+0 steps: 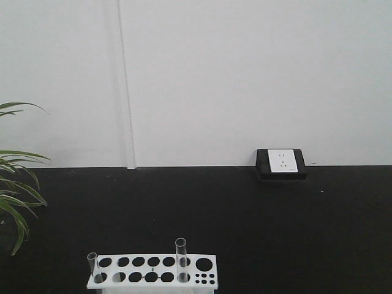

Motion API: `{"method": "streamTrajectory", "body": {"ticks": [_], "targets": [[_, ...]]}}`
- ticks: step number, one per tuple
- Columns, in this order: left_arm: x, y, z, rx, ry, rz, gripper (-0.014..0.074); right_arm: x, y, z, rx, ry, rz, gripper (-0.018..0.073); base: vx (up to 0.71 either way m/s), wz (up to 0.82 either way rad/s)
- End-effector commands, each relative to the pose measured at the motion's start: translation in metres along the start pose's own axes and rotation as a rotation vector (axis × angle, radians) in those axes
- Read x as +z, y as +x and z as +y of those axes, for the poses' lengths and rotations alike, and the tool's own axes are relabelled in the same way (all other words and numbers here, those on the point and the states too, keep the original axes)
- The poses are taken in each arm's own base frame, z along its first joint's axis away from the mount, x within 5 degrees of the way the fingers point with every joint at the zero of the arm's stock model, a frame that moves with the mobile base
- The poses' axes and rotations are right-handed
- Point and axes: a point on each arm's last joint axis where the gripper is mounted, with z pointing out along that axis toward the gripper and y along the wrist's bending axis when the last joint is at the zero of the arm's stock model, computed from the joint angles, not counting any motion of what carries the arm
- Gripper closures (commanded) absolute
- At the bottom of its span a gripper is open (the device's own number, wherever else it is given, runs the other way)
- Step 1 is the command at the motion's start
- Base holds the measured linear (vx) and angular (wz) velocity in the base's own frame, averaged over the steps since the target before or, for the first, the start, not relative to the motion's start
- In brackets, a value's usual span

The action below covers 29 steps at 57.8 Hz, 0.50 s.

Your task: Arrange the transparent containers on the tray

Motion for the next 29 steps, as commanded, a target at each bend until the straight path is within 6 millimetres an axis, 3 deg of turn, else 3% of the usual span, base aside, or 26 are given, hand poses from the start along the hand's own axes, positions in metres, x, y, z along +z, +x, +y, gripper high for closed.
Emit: {"method": "streamTrajectory", "body": {"ticks": [1,10,18,29], "targets": [[-0.003,-0.013,0.002,-0.061,-0.026,-0.209,0.0594,-0.001,-0.013,0.000,0.001,0.006,-0.164,0.0571,0.00,0.00],[-0.005,-0.024,0.005,-0.229,-0.022,-0.297,0.0594,-0.006,-0.032,-0.002,0.160,-0.004,-0.338,0.0571,0.00,0.00],[-0.010,-0.052,0.007,-0.237,-0.005,-0.282,0.0594,-0.021,-0.072,-0.004,0.170,-0.009,-0.467,0.0571,0.00,0.00],[-0.032,-0.150,0.016,-0.070,-0.030,-0.462,0.0594,-0.053,-0.162,-0.007,0.150,-0.018,-0.625,0.0571,0.00,0.00]]}}
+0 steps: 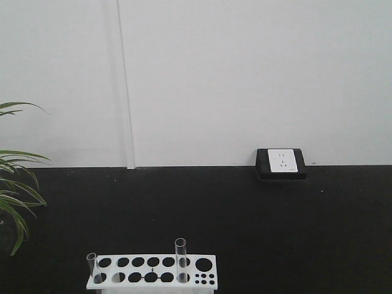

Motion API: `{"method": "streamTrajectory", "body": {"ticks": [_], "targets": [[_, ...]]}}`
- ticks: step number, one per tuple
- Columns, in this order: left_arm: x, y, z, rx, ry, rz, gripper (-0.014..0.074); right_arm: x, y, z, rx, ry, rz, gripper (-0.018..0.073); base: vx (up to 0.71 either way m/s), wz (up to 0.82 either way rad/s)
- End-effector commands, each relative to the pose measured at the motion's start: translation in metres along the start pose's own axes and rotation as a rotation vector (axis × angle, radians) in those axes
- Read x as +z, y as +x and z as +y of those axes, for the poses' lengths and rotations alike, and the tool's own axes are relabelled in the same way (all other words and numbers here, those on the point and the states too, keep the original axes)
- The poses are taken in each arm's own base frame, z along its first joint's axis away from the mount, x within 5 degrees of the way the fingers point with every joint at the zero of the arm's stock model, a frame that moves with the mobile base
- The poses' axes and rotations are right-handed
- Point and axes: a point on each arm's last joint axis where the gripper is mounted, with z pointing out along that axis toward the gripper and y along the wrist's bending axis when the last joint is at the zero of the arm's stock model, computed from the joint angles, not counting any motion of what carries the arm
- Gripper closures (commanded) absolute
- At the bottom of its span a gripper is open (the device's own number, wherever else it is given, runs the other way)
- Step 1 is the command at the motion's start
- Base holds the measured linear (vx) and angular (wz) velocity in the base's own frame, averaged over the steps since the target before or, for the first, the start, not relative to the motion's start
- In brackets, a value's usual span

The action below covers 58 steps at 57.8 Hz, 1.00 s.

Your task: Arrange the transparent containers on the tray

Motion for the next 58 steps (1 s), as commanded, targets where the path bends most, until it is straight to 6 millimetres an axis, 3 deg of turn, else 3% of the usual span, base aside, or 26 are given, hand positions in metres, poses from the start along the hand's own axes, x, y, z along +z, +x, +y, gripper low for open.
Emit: {"method": "streamTrajectory", "body": {"ticks": [1,5,10,18,28,41,50,58], "targets": [[0.006,-0.066,-0.002,0.070,0.003,-0.183,0.0594,0.012,-0.065,0.008,-0.022,-0.014,-0.165,0.0571,0.00,0.00],[0.023,-0.099,-0.003,0.075,0.003,-0.174,0.0594,0.024,-0.094,0.013,-0.062,-0.017,-0.192,0.0571,0.00,0.00],[0.047,-0.121,-0.004,0.076,0.004,-0.141,0.0594,0.052,-0.119,0.016,-0.094,-0.015,-0.171,0.0571,0.00,0.00],[0.094,-0.131,-0.004,0.076,0.005,-0.061,0.0594,0.093,-0.136,0.018,-0.099,-0.012,-0.133,0.0571,0.00,0.00],[0.133,-0.113,-0.004,0.073,0.006,0.020,0.0594,0.131,-0.118,0.016,-0.083,-0.002,-0.018,0.0571,0.00,0.00],[0.146,-0.096,-0.004,0.065,0.006,0.117,0.0576,0.152,-0.094,0.013,-0.076,0.010,0.112,0.0561,0.00,0.00],[0.146,-0.097,-0.004,0.066,0.006,0.110,0.0482,0.152,-0.091,0.012,-0.076,0.013,0.142,0.0506,0.00,0.00],[0.146,-0.097,-0.004,0.066,0.006,0.110,0.0317,0.152,-0.091,0.012,-0.076,0.014,0.148,0.0381,0.00,0.00]]}}
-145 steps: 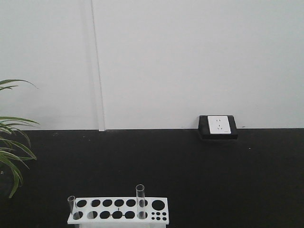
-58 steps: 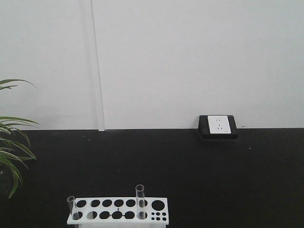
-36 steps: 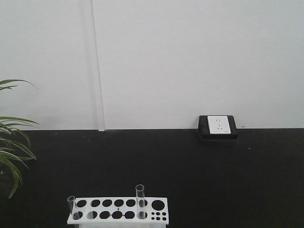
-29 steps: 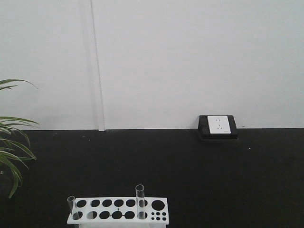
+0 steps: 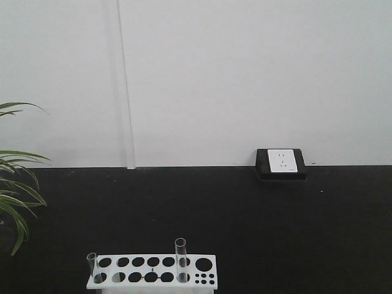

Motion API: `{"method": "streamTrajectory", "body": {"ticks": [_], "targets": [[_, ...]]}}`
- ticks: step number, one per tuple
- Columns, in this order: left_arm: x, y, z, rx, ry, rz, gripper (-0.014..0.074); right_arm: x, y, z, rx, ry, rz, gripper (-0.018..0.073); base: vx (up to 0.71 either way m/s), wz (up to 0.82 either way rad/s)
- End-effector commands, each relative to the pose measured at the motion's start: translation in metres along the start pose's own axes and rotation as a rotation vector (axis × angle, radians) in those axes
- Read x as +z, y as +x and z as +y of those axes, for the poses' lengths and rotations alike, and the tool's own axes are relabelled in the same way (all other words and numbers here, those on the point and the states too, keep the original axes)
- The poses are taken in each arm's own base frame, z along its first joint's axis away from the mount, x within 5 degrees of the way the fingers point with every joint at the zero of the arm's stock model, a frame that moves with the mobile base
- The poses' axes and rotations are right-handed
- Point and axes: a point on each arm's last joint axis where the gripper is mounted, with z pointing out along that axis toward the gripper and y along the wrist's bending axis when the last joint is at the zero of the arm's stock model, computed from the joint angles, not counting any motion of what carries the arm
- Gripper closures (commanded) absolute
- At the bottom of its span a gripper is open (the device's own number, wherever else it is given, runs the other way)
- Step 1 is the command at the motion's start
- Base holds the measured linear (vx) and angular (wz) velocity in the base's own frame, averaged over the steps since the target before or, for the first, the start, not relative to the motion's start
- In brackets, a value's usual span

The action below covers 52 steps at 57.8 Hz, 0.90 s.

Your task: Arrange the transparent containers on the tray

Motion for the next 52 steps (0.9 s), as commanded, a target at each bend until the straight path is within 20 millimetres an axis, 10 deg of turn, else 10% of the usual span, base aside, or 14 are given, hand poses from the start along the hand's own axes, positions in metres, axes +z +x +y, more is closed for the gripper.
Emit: {"method": "streamTrajectory", "body": {"ticks": [1,22,41,52], "targets": [[-0.003,-0.020,0.000,-0.011,0.000,-0.123,0.0297,-0.002,-0.017,0.001,-0.016,-0.003,-0.104,0.0350,0.00,0.00],[-0.004,-0.021,0.000,-0.011,0.000,-0.126,-0.0011,-0.002,-0.021,0.001,0.007,-0.007,-0.139,-0.0171,0.00,0.00],[-0.002,-0.009,-0.001,-0.013,0.002,-0.128,0.0039,0.005,-0.012,0.004,0.064,-0.028,-0.070,-0.0111,0.00,0.00],[0.002,0.047,-0.009,-0.017,0.037,-0.069,0.0054,0.014,0.004,0.028,-0.109,-0.169,-0.012,-0.0025,0.00,0.00]]}}
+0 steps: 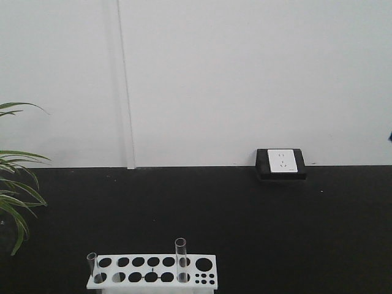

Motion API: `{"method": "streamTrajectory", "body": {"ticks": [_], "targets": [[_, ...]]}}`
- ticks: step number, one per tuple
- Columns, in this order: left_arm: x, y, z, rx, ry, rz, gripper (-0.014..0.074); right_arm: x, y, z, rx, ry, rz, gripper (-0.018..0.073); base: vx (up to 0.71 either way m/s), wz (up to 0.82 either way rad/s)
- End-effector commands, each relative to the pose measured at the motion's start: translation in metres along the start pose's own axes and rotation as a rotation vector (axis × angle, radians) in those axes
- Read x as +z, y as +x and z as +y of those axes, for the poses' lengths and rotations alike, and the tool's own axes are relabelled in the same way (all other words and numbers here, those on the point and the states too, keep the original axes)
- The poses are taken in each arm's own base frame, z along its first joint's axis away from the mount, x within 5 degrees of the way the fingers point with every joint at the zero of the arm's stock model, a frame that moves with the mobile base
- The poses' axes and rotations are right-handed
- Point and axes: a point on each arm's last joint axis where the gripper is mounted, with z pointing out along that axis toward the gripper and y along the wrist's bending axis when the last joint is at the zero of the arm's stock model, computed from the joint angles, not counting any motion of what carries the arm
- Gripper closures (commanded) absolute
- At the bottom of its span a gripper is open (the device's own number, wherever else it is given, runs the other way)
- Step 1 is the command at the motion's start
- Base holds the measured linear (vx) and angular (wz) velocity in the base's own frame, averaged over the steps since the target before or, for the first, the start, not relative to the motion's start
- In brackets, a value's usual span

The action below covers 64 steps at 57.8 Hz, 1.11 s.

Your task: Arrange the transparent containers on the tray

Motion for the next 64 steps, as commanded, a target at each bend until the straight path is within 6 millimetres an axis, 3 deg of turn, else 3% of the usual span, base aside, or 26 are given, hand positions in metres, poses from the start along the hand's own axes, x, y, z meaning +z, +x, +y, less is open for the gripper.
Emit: {"method": "streamTrajectory", "body": {"ticks": [1,9,20,27,43,64], "targets": [[-0.001,0.011,-0.004,-0.014,0.019,-0.072,0.0054,0.003,-0.007,0.013,-0.107,-0.073,-0.081,-0.0020,0.00,0.00],[-0.007,0.057,-0.011,0.003,0.055,-0.036,0.0054,0.013,0.025,0.036,-0.146,-0.200,-0.054,-0.0001,0.00,0.00],[-0.017,0.095,-0.025,0.046,0.155,-0.037,0.0054,0.019,0.079,0.060,-0.138,-0.311,-0.079,-0.0001,0.00,0.00],[-0.006,0.111,-0.036,0.066,0.229,0.022,0.0054,0.027,0.099,0.069,-0.145,-0.346,-0.042,-0.0001,0.00,0.00],[0.038,0.152,-0.055,-0.061,0.306,0.080,0.0054,0.039,0.107,0.074,-0.142,-0.344,-0.055,-0.0001,0.00,0.00],[0.093,0.168,-0.073,-0.038,0.388,0.072,0.0054,0.039,0.108,0.074,-0.149,-0.344,-0.051,-0.0001,0.00,0.00]]}}
